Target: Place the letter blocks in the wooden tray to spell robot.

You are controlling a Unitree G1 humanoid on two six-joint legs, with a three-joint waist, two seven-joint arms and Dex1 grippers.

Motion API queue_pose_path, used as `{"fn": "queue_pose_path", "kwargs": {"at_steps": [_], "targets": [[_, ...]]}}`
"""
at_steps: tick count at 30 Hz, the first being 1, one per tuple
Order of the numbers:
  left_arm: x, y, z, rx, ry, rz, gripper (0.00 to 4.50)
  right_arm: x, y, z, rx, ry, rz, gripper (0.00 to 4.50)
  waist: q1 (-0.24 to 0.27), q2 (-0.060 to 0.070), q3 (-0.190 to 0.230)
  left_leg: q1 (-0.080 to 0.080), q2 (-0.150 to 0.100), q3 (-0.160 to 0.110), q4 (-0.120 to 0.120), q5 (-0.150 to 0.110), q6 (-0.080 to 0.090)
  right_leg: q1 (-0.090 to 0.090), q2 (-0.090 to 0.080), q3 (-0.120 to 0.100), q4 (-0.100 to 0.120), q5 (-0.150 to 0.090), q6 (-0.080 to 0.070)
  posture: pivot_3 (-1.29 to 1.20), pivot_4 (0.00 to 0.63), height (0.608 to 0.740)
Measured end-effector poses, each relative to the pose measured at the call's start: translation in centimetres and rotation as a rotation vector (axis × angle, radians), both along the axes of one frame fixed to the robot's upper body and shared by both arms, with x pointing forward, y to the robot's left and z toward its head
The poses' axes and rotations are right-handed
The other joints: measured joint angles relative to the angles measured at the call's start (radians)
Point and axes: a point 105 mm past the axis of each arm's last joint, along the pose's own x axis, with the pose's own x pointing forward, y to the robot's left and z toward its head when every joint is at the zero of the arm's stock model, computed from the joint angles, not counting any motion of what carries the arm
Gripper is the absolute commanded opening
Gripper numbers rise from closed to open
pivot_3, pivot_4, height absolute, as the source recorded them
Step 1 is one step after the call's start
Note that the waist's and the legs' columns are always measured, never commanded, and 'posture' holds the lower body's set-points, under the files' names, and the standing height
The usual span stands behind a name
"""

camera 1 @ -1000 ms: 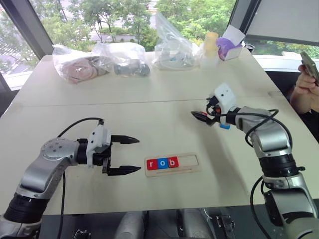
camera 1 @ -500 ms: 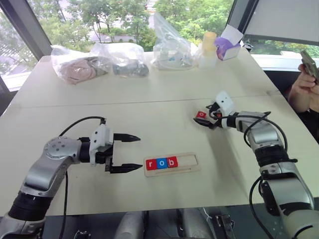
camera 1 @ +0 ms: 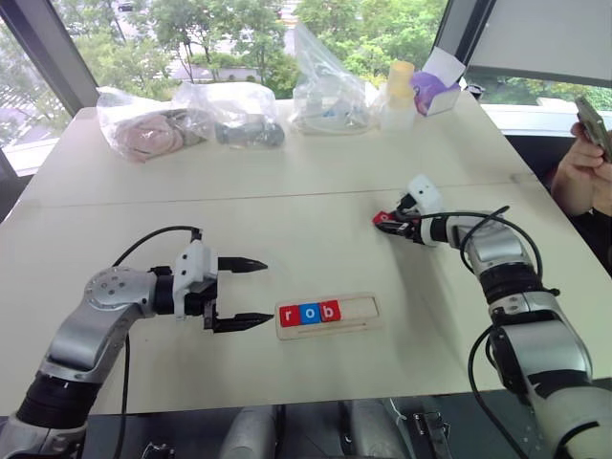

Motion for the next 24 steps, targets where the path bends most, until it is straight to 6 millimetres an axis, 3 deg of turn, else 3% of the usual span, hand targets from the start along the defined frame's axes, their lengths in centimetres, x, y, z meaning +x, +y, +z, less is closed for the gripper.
{"fn": "queue_pose_path", "kwargs": {"at_steps": [4, 7, 11, 14, 18, 20, 24], "targets": [[0.0, -0.2, 0.2, -0.001, -0.01, -0.003, 4.5, -0.4, -0.2, 0.6, -0.057, -0.025, -0.071, 1.16, 0.003, 0.0, 0.0, 0.0, 0.0, 0.0, 0.0, 0.0, 0.0, -0.001, 0.0, 0.0, 0.001, 0.0, 0.0, 0.0, 0.15, 0.74], [-0.1, -0.3, 0.3, 0.0, -0.016, -0.004, 4.5, -2.3, -0.6, 2.1, -0.07, -0.06, -0.193, 1.16, 0.01, 0.0, 0.0, -0.004, 0.0, -0.002, -0.001, 0.0, 0.0, -0.005, -0.001, 0.001, 0.002, 0.0, 0.0, 0.0, 0.15, 0.74], [-0.1, -0.4, 0.3, 0.001, -0.017, -0.006, 4.5, -7.6, -1.6, 3.7, -0.073, -0.065, -0.363, 1.16, 0.014, 0.001, -0.001, -0.01, -0.001, -0.003, 0.0, 0.0, -0.001, -0.01, -0.001, 0.001, 0.003, 0.0, 0.0, 0.0, 0.15, 0.74], [-0.1, -0.4, 0.2, -0.001, -0.011, -0.006, 4.5, -12.4, -1.7, 2.1, -0.089, 0.013, -0.46, 1.16, 0.011, 0.001, -0.001, -0.012, -0.001, -0.002, 0.002, 0.0, -0.001, -0.012, -0.001, 0.001, 0.005, 0.0, 0.0, 0.0, 0.15, 0.74], [0.1, -0.9, 0.7, -0.006, -0.024, -0.025, 4.5, -16.1, -2.1, 0.4, -0.07, 0.081, -0.581, 1.16, 0.009, 0.0, -0.002, -0.01, 0.0, -0.001, 0.008, 0.0, -0.001, -0.012, 0.0, 0.001, 0.012, 0.0, 0.0, 0.0, 0.15, 0.74], [0.2, -0.9, 0.5, -0.005, -0.016, -0.032, 4.5, -17.3, -2.2, -1.3, -0.022, 0.145, -0.645, 1.16, 0.006, 0.0, -0.002, -0.009, 0.0, 0.0, 0.011, 0.0, -0.001, -0.011, 0.001, 0.001, 0.014, -0.001, -0.001, 0.0, 0.15, 0.74], [-0.2, -1.2, 0.6, 0.002, -0.02, -0.089, 4.5, -17.2, -2.2, -1.3, 0.02, 0.137, -0.697, 1.16, 0.002, 0.001, -0.001, -0.006, 0.0, 0.001, 0.014, 0.001, 0.0, -0.007, 0.001, 0.002, 0.014, 0.0, -0.002, 0.0, 0.15, 0.74]]}}
